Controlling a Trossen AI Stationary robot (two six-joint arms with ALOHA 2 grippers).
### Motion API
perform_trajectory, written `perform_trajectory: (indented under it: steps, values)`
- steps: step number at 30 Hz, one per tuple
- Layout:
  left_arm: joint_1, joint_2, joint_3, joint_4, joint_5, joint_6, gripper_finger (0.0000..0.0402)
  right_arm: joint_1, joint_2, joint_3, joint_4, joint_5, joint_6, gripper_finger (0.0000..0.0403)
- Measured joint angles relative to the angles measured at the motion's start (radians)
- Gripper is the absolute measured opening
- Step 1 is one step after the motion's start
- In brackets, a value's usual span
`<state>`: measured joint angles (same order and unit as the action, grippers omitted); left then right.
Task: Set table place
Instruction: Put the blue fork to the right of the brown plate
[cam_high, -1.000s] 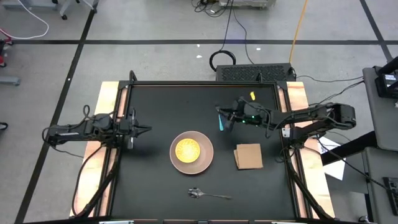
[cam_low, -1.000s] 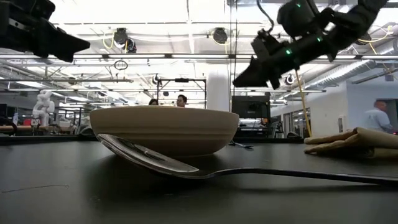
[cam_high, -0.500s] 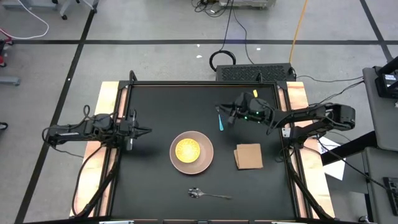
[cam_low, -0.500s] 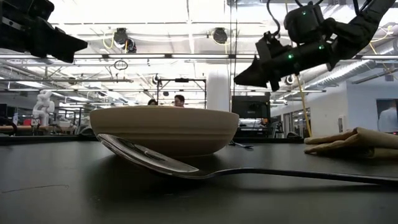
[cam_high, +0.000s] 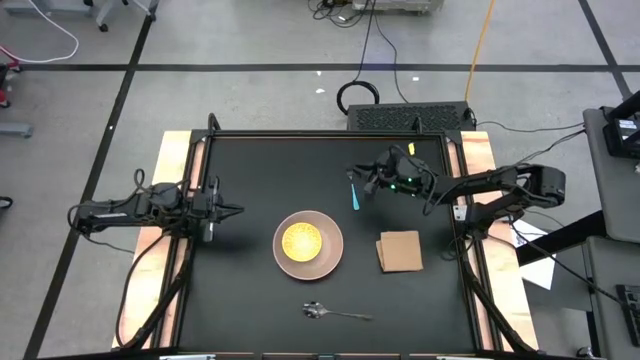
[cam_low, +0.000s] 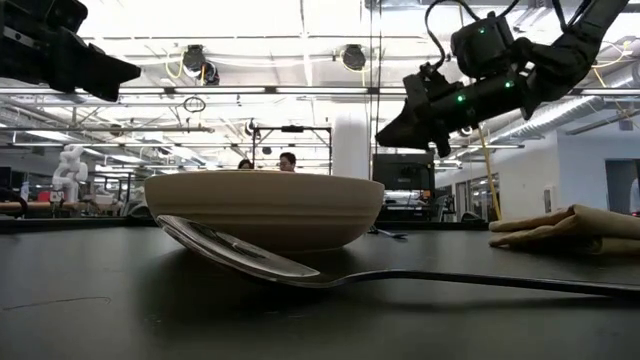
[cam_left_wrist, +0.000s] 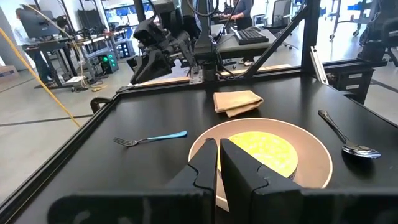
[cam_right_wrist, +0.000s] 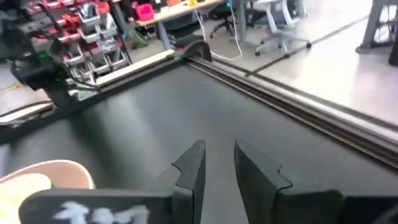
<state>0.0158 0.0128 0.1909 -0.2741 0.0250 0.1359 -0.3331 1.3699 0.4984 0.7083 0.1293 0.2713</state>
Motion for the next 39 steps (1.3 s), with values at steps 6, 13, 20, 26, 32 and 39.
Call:
perform_trajectory:
  steps: [6,13,20,26,32,39]
  values:
    - [0.0,0.0,0.0,0.0,0.0,-0.006,0.0026,-0.002,0.017,0.039,-0.15,-0.002,0.062,0.0111]
    - [0.0,0.0,0.0,-0.001,-0.003,-0.006,0.0026,-0.002,0.017,0.198,-0.503,-0.002,0.125,0.0165]
    - [0.0,0.0,0.0,-0.002,-0.003,-0.008,0.0026,-0.03,0.017,0.319,-0.847,0.054,0.199,0.0164]
    - [0.0,0.0,0.0,-0.005,-0.003,0.001,0.0026,-0.034,0.072,0.386,-0.974,0.032,0.241,0.0148]
    - [0.0,0.0,0.0,-0.006,0.0,0.013,0.0026,-0.025,0.235,0.547,-1.128,-0.027,0.22,0.0144]
    - [0.0,0.0,0.0,-0.007,0.001,0.015,0.0026,-0.05,0.416,0.784,-1.389,-0.021,0.162,0.0144]
